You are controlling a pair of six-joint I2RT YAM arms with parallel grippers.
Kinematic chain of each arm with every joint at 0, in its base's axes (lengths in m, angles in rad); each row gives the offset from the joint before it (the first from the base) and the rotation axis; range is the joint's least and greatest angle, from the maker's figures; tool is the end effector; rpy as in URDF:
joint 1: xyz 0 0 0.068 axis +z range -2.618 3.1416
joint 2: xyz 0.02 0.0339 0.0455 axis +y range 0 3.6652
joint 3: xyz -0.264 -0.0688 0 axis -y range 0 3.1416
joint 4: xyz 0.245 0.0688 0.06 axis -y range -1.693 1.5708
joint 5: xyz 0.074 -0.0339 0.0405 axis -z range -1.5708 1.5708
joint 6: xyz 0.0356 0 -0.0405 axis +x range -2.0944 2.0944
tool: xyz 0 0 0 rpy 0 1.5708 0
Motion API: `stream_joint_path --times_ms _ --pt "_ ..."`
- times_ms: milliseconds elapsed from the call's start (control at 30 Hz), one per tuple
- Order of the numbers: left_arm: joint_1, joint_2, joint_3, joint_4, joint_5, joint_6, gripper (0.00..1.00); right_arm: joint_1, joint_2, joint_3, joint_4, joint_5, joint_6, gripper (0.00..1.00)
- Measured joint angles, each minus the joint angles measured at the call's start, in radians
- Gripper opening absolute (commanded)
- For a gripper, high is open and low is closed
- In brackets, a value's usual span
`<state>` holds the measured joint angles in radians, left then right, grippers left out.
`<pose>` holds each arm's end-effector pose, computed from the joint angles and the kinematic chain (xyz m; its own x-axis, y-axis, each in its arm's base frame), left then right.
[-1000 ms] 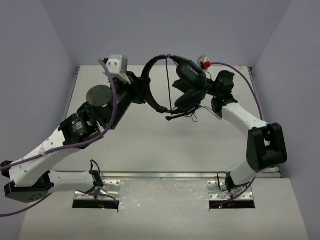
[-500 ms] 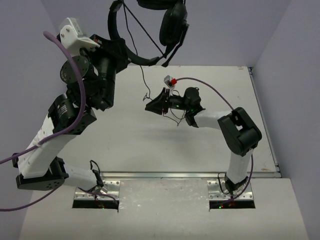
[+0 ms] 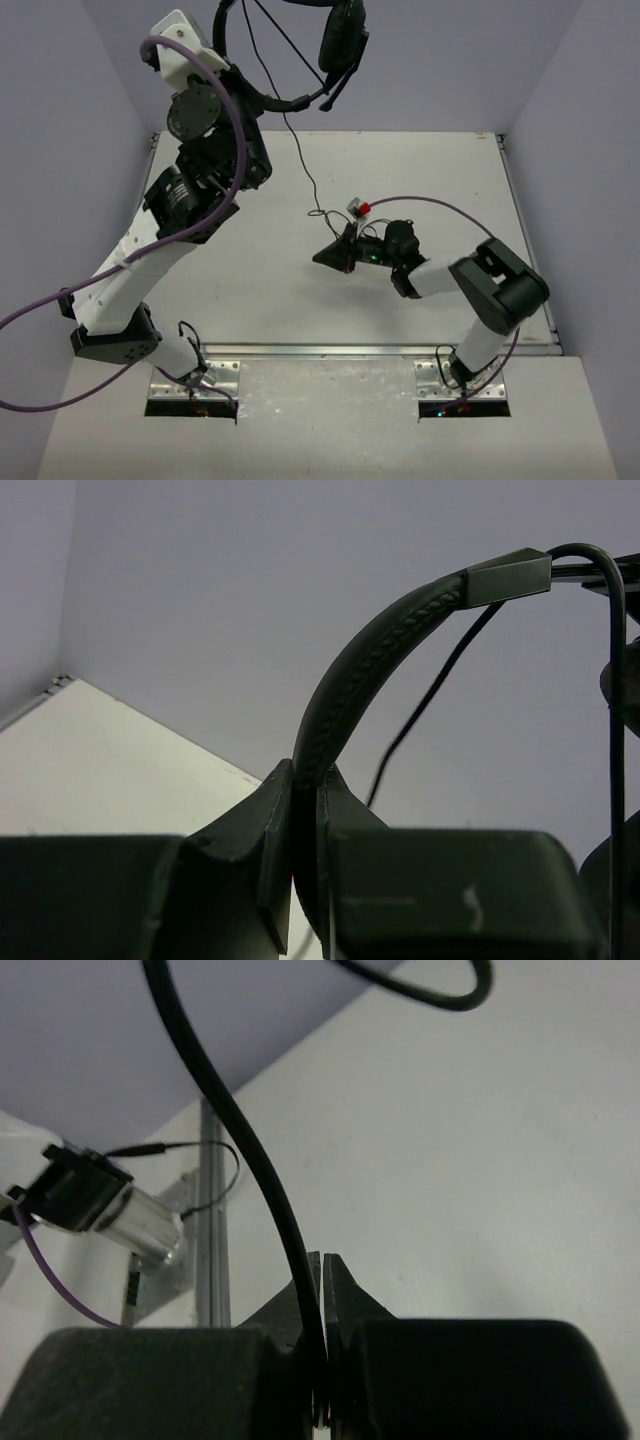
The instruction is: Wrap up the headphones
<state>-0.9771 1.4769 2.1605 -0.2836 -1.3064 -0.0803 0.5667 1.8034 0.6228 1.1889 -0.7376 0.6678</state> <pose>0.1538 -0.1665 0.6100 0.2397 -0.3926 -0.8879 -0.2624 0.8544 -0.4486 0.2655 0.1973 0.1675 -0.5919 0.1666 -0.7886 -0.7618 0.2040 0.6149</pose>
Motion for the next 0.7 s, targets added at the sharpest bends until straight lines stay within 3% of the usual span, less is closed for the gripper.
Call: stream_joint_path --times_ms 133,200,267,467,700 --pt "0.132 0.093 0.082 -0.08 0.033 -0.021 0.0 0.061 -0.312 -0.265 -0.129 0.143 -0.083 0.01" --pt "0.264 0.192 0.209 -0.217 0.144 -0.128 0.0 0.132 -0.497 -0.347 -0.236 0.22 -0.134 0.01" --pt "0.38 0.253 0.238 -0.288 0.249 -0.218 0.0 0.206 -0.651 -0.38 -0.35 0.285 -0.184 0.01" --pt "0.657 0.358 0.109 -0.46 0.515 -0.391 0.0 0.358 -0.984 -0.348 -0.742 0.464 -0.311 0.01" --pt "0.896 0.478 0.08 -0.539 0.8 -0.486 0.0 0.459 -1.079 -0.195 -1.052 0.604 -0.436 0.01"
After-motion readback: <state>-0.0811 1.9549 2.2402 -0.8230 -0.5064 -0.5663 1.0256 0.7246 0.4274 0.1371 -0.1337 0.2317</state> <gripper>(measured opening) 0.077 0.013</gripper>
